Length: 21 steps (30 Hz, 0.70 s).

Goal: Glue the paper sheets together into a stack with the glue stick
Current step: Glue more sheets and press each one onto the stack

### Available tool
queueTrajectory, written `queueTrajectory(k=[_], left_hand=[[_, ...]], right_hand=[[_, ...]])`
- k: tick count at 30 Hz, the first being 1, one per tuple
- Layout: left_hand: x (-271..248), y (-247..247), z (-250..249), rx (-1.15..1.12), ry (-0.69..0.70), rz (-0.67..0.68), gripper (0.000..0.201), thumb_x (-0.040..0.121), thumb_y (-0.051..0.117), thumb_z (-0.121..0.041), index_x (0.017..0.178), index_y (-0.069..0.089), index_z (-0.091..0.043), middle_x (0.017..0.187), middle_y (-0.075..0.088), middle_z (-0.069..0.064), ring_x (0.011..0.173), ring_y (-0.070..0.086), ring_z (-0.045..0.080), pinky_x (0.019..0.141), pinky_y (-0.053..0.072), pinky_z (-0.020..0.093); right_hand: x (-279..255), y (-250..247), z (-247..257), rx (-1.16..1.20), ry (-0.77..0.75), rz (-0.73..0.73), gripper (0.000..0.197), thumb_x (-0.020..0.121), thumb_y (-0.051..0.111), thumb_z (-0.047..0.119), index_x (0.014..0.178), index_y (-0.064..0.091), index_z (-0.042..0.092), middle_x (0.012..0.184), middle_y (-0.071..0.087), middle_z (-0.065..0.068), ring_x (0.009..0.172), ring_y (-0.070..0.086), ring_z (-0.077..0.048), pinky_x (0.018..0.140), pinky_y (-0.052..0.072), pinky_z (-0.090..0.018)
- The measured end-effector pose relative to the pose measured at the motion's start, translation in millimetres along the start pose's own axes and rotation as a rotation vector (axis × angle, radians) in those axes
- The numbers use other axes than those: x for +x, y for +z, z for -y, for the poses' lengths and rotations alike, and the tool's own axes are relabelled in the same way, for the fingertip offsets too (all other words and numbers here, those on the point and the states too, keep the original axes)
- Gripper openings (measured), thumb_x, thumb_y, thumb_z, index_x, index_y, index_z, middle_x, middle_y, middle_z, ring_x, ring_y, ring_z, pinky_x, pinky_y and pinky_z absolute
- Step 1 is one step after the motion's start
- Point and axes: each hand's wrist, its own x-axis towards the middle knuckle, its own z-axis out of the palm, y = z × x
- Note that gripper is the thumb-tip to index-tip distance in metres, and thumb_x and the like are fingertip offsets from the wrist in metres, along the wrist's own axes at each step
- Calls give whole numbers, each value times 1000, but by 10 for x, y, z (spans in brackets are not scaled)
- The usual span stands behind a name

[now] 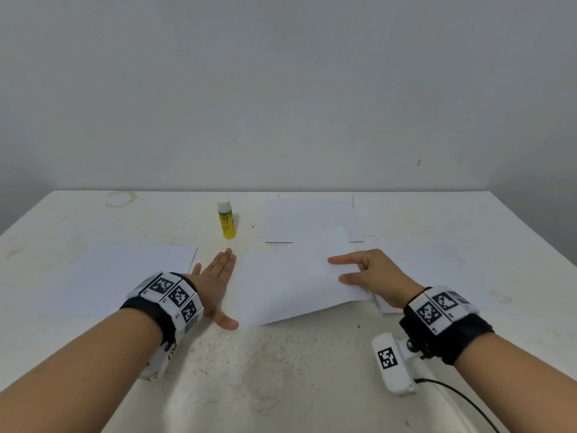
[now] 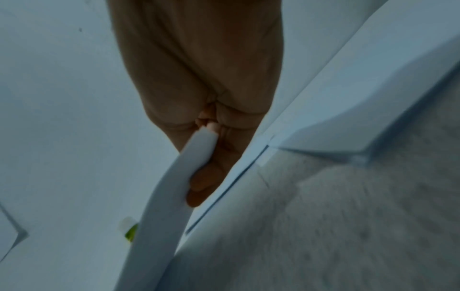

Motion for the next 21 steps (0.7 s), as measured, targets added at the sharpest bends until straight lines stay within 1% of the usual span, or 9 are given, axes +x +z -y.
queueTrajectory(k=[3,7,8,10,12,14,16,18,21], left_hand=[[35,-15,-5,42,-23,22,156,42,48,-93,139,-36,-6,149,-42,8,142,-28,22,117,-4,50],[70,-9,-18,64,-66,42,145,62,60,-81,137,-38,-6,147,-43,9,141,-30,22,117,-5,50],[71,-13,-24,65,-67,43,144,63,61,-79,137,-39,-6,147,-44,9,141,-30,22,118,-6,50],[73,-13,-28,69,-69,41,145,63,62,-80,137,-38,-5,146,-44,9,141,-30,23,118,-6,51],[73,-6,-29,59,-67,36,147,61,62,-81,138,-38,-6,146,-44,9,141,-30,23,118,-5,51],[57,-11,-25,46,-46,34,152,50,58,-86,138,-38,-6,147,-44,8,141,-30,22,117,-6,51],[45,-15,-10,18,-19,38,161,29,45,-93,138,-38,-7,147,-44,8,141,-31,22,116,-7,51],[55,-17,7,0,3,39,170,11,32,-96,138,-38,-8,146,-45,7,141,-31,22,115,-8,52],[86,-17,21,-2,-1,43,171,8,30,-95,138,-38,-8,147,-44,8,141,-30,23,115,-7,53]], right_hand=[[47,-180,65,4,-33,-51,42,82,70,1,94,73,41,95,64,-14,80,57,-35,86,46,-14],[165,-313,212,37,-55,-99,41,83,69,-1,96,75,37,119,52,-39,108,46,-59,101,39,-58],[211,-343,245,42,-60,-118,40,83,68,-2,101,74,33,117,55,-39,106,47,-59,99,40,-59],[329,-408,289,44,-47,-180,38,84,66,-5,113,71,19,93,70,-26,79,61,-49,85,55,-41],[446,-448,339,62,-20,-235,37,86,62,-8,118,67,10,59,64,5,43,52,-9,54,45,-13],[602,-448,349,75,4,-298,38,87,58,-11,118,65,8,66,59,10,40,49,5,47,36,-5],[792,-435,321,66,25,-333,38,86,58,-11,117,66,9,101,65,-4,69,58,3,65,44,-9],[945,-418,278,35,50,-349,39,86,59,-10,116,67,12,123,61,-11,94,61,-17,81,48,-21],[1101,-403,230,-70,97,-349,38,86,58,-7,117,67,14,122,63,-14,81,61,-22,75,49,-22]])
